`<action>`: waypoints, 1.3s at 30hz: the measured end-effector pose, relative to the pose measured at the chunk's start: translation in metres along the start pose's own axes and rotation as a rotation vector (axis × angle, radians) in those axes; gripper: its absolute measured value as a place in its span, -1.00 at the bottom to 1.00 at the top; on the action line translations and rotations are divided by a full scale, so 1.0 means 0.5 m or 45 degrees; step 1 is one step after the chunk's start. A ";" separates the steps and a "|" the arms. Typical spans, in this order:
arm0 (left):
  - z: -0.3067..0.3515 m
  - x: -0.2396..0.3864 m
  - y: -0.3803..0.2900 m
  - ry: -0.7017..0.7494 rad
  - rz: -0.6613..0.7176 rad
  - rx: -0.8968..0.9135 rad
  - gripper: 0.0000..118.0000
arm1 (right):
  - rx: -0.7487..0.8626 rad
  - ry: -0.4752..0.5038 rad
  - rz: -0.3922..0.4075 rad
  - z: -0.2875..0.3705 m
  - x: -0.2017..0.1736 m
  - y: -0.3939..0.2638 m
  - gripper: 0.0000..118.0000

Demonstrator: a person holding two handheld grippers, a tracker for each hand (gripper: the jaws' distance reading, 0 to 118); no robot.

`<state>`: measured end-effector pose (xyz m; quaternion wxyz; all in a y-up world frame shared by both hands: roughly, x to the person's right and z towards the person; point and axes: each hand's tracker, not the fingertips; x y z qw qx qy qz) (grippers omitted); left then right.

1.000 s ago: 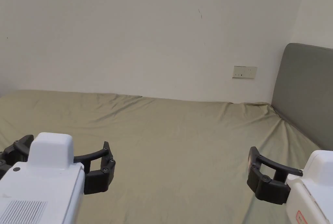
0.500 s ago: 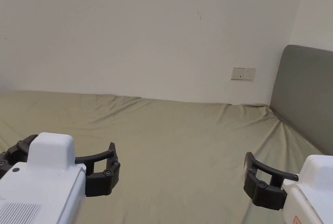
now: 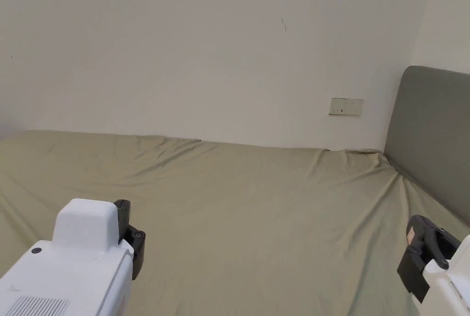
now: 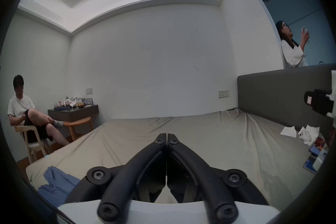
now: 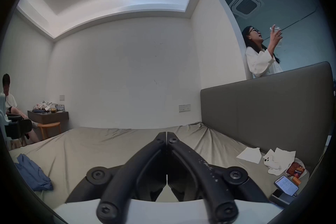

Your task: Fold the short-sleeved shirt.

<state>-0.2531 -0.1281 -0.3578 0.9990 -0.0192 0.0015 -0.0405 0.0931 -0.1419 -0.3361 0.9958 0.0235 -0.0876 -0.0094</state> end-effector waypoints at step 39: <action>0.145 -0.599 -0.324 0.720 0.375 -0.579 -1.00 | -0.225 1.203 0.154 0.022 -0.655 -0.098 -1.00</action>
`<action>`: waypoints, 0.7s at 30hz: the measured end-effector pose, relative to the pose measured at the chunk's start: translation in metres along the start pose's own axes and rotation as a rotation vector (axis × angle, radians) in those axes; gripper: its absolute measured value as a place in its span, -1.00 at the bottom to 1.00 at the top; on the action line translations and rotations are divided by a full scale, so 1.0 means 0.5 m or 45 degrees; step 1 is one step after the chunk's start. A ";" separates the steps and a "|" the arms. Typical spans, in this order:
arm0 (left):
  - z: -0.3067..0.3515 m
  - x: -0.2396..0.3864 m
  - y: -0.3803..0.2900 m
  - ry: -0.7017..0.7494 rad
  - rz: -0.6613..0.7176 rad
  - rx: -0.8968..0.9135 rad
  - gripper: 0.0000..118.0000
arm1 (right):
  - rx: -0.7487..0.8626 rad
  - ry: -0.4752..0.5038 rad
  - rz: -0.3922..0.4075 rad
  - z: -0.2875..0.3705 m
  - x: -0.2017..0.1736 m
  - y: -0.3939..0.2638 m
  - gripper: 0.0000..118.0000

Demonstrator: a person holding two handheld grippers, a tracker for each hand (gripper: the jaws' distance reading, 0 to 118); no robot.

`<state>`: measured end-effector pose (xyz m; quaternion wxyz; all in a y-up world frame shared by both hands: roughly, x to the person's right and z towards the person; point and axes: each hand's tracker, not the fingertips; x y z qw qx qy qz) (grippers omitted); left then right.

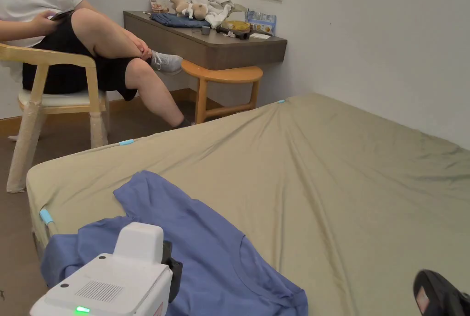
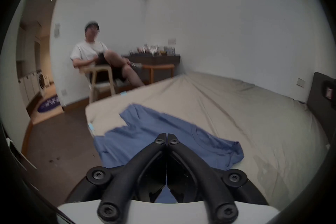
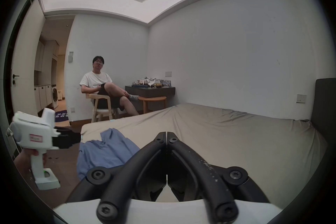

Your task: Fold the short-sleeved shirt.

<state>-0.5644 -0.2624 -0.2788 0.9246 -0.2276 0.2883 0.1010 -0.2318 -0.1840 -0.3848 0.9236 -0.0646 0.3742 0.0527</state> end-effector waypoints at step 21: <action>-0.371 -0.059 -0.072 -0.043 0.017 -0.579 0.96 | -0.257 0.026 0.021 -0.106 0.011 -0.092 -1.00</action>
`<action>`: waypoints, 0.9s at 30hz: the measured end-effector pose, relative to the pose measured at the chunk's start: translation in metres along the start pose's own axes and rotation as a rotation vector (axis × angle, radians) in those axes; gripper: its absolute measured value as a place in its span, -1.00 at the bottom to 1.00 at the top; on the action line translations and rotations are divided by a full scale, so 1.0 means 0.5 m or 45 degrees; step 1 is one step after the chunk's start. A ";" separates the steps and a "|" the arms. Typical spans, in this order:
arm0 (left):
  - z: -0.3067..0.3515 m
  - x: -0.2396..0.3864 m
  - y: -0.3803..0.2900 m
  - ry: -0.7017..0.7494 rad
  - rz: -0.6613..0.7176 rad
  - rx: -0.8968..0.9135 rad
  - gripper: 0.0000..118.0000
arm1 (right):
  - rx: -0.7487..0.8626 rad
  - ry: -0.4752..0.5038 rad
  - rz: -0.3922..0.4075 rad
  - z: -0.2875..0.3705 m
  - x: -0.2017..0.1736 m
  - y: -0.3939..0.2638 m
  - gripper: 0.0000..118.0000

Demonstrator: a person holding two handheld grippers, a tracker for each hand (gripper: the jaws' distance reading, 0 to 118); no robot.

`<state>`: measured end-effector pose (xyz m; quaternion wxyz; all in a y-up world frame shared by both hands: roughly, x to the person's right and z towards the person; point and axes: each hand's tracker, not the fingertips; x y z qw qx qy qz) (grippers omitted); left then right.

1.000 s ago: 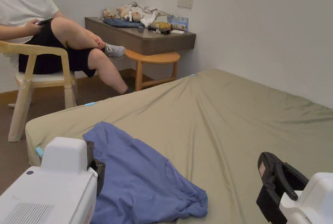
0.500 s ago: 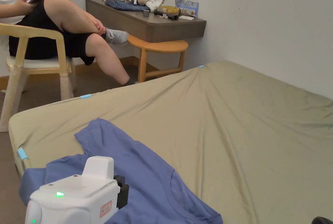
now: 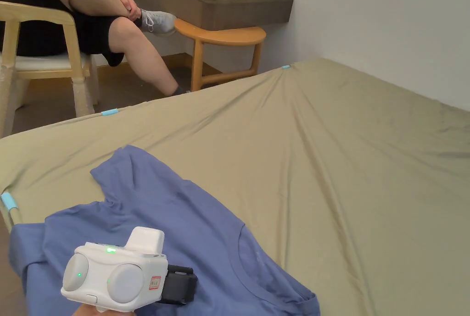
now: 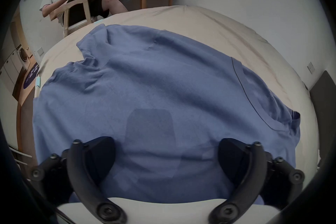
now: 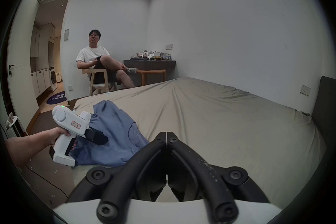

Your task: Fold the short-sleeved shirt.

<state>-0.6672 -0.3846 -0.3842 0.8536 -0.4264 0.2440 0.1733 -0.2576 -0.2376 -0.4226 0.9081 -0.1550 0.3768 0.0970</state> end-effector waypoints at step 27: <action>0.198 0.131 0.090 -0.525 0.557 0.366 -1.00 | 0.019 -0.383 -0.249 0.188 0.148 -0.054 -0.99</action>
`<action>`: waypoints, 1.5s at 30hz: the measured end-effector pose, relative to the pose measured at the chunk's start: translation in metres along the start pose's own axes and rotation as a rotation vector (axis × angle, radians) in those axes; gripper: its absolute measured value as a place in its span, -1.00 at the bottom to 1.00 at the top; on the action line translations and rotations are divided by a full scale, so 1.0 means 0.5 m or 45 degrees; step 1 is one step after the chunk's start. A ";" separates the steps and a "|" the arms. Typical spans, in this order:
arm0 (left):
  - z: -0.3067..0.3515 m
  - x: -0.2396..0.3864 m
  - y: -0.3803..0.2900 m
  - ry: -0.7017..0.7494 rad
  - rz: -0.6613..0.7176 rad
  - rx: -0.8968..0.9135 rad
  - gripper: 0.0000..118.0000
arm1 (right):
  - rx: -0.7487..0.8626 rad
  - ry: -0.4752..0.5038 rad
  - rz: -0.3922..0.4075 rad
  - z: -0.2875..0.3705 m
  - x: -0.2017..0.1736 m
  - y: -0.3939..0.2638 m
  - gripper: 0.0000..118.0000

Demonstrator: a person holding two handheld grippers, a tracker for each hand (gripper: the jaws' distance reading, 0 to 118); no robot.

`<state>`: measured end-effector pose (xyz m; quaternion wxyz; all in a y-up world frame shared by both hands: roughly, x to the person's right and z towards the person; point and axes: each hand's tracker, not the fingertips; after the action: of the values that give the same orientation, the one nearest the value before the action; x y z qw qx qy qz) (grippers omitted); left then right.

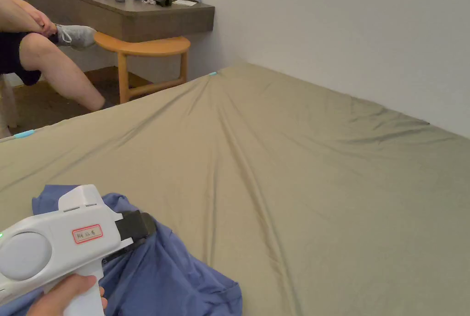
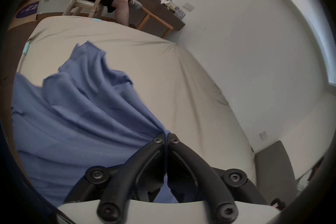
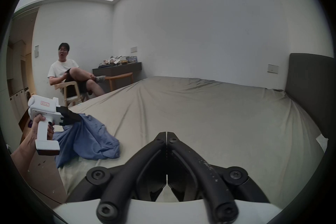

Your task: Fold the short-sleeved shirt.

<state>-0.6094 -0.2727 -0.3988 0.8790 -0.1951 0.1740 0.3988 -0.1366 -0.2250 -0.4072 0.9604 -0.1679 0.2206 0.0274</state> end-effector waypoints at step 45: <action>0.176 0.629 -1.042 -0.947 -1.139 -1.284 -0.72 | 0.025 -0.931 -0.473 0.518 0.384 -0.195 -0.99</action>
<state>0.0001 -0.3467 -0.3617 0.7621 -0.4771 -0.4311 0.0760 0.1559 -0.2342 -0.2408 0.9657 -0.1751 -0.1690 -0.0907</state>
